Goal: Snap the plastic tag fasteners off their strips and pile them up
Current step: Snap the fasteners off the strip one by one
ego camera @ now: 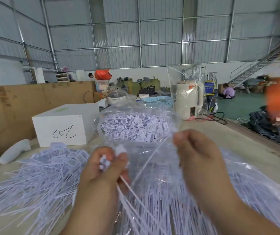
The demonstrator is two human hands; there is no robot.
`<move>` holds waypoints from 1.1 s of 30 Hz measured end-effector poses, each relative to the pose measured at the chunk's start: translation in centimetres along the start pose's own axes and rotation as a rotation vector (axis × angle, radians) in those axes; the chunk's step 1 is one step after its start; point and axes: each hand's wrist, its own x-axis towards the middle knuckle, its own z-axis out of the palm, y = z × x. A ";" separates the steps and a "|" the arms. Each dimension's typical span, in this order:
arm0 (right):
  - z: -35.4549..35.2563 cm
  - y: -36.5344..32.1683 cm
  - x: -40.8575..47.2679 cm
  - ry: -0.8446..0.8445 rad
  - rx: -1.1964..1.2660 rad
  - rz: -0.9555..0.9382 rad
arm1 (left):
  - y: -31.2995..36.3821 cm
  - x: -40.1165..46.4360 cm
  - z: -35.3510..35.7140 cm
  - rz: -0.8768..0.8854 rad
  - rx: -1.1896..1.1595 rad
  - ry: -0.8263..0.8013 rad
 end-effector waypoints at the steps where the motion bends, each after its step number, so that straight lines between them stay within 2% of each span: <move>1: -0.9 0.0 0.8 0.004 0.000 0.002 | 0.0 0.4 -0.6 -0.021 -0.027 0.025; 2: -1.8 0.1 1.2 -0.049 -0.016 0.010 | 0.1 0.6 -1.0 -0.040 -0.022 0.019; 3: -2.3 0.4 1.3 -0.172 -0.037 0.023 | 0.1 0.6 -1.3 -0.052 0.023 -0.022; 5: -2.1 0.8 0.7 -0.487 -0.053 0.043 | 0.1 0.3 -0.9 -0.057 0.161 -0.176; 7: -1.3 1.4 0.0 -0.696 -0.111 0.019 | 0.4 -0.2 -0.3 -0.088 0.202 -0.364; 12: -1.2 1.4 -0.1 -0.778 -0.215 -0.024 | 1.8 -0.7 -1.0 -0.191 0.242 -0.705; 14: -1.0 1.3 -0.2 -0.817 -0.257 -0.043 | 1.9 -0.7 -1.0 -0.217 0.272 -0.763; 16: -1.2 1.3 -0.1 -0.826 -0.273 -0.020 | 1.9 -0.6 -0.9 -0.233 0.263 -0.757; 19: -2.0 0.9 0.4 -0.862 -0.434 -0.007 | 1.7 -0.5 -1.0 -0.219 0.249 -0.737; 22: -2.6 0.7 0.8 -0.905 -0.417 0.057 | 1.4 -0.5 -0.9 -0.181 0.263 -0.662; 24: -2.4 0.6 1.0 -0.836 -0.393 0.060 | 0.8 -0.8 -0.4 -0.154 0.260 -0.572; 29: -0.9 0.2 0.4 -0.504 -0.244 0.055 | -0.2 -1.9 1.9 -0.059 0.261 -0.254; 33: 0.6 -0.3 -0.9 -0.375 -0.337 -0.052 | -0.4 -2.2 2.3 0.065 0.213 -0.061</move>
